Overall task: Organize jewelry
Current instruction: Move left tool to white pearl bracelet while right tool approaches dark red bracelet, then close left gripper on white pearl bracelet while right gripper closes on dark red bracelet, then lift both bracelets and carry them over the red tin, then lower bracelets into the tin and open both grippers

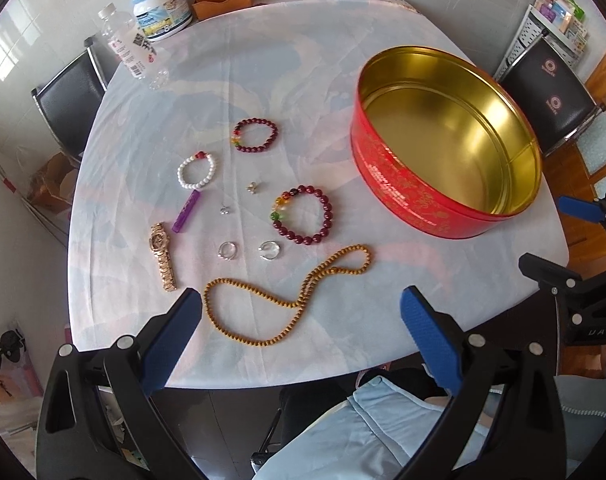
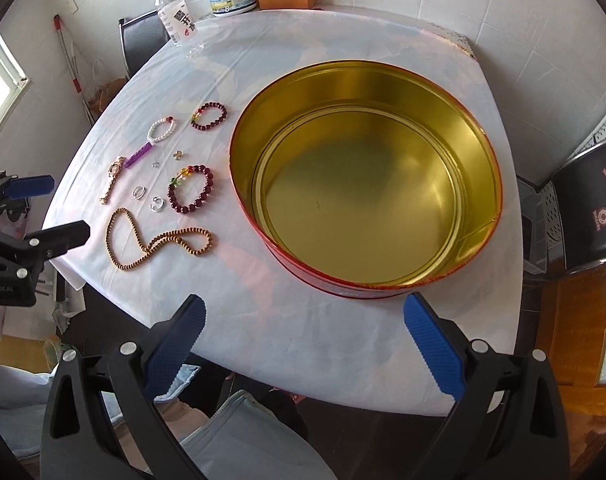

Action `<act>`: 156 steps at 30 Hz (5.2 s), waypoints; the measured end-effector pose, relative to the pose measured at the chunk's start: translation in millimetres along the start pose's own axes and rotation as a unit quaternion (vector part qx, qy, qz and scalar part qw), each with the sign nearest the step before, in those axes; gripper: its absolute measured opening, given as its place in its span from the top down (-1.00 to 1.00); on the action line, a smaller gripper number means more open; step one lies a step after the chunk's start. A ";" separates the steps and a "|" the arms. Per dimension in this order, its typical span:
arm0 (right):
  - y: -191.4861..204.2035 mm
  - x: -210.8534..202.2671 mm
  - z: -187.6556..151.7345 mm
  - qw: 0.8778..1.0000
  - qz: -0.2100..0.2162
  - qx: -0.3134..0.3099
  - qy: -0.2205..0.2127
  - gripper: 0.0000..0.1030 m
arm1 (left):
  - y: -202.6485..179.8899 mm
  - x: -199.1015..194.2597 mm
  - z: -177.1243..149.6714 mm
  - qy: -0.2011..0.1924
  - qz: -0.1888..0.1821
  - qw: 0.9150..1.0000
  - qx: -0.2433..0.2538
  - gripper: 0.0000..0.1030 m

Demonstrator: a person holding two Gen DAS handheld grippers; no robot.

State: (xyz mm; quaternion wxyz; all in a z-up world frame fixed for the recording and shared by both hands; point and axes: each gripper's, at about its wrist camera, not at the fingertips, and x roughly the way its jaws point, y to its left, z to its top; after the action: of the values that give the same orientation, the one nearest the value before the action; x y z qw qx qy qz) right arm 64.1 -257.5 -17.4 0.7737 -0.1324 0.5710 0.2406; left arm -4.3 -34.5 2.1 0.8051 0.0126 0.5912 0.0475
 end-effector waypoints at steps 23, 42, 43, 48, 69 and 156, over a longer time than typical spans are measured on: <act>165.6 103.2 166.9 1.000 -0.014 0.003 0.002 -0.95 | 206.1 135.1 77.1 0.001 -0.068 0.998 -0.004 -0.87; 125.4 192.2 233.2 0.998 -0.016 0.026 0.051 -0.94 | 189.4 183.4 119.0 0.023 -0.044 0.999 0.021 -0.87; 123.4 196.7 235.2 0.998 -0.020 0.024 0.054 -0.94 | 188.7 185.9 120.5 0.025 -0.047 0.998 0.020 -0.87; 115.5 219.1 243.2 0.997 -0.029 0.019 0.070 -0.94 | 179.5 195.7 127.0 0.023 -0.031 0.998 0.044 -0.87; 148.8 193.4 224.0 0.999 0.041 -0.012 0.034 0.84 | 193.7 183.6 139.0 -0.024 -0.107 0.994 0.003 0.89; -129.8 110.7 83.5 0.993 0.086 0.034 0.068 0.84 | -141.8 162.5 177.8 0.059 -0.149 0.975 0.156 0.88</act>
State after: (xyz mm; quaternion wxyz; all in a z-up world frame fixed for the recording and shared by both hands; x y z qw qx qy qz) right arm 226.2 -303.2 -105.1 0.7136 -0.0730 0.6393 0.2772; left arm 222.1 -154.4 -109.8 0.7547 0.0475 0.6332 -0.1651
